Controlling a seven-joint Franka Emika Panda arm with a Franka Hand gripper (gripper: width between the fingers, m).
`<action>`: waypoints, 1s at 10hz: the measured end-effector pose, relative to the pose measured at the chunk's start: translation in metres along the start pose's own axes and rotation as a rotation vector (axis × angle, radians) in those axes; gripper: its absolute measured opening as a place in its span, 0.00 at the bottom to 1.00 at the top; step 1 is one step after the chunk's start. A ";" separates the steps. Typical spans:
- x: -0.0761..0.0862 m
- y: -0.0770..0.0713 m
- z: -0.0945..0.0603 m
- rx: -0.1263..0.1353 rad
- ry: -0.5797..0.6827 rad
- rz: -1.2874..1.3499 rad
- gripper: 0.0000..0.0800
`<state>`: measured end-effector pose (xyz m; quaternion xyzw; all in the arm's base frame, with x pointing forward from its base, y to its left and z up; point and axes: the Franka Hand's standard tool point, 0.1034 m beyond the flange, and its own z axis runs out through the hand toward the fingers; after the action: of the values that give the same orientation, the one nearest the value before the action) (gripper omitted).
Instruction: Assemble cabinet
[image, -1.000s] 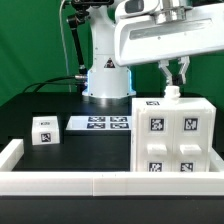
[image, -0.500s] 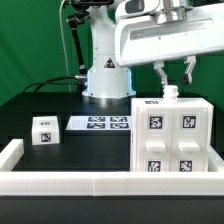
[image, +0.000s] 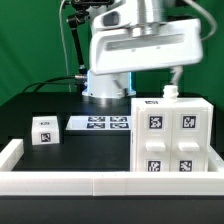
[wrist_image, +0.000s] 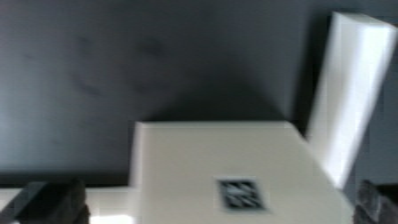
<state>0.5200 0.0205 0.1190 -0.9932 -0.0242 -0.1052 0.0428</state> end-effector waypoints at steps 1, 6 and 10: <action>-0.005 0.021 0.000 -0.004 -0.018 -0.029 0.97; -0.009 0.066 -0.003 -0.024 -0.014 -0.060 1.00; -0.033 0.085 0.002 0.005 -0.117 -0.017 1.00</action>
Offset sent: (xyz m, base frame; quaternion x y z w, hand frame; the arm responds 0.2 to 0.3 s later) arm 0.0019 -0.0436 0.0108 0.0203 0.0143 -0.0426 0.9988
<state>0.4928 -0.0648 0.1036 -0.9973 -0.0351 -0.0474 0.0429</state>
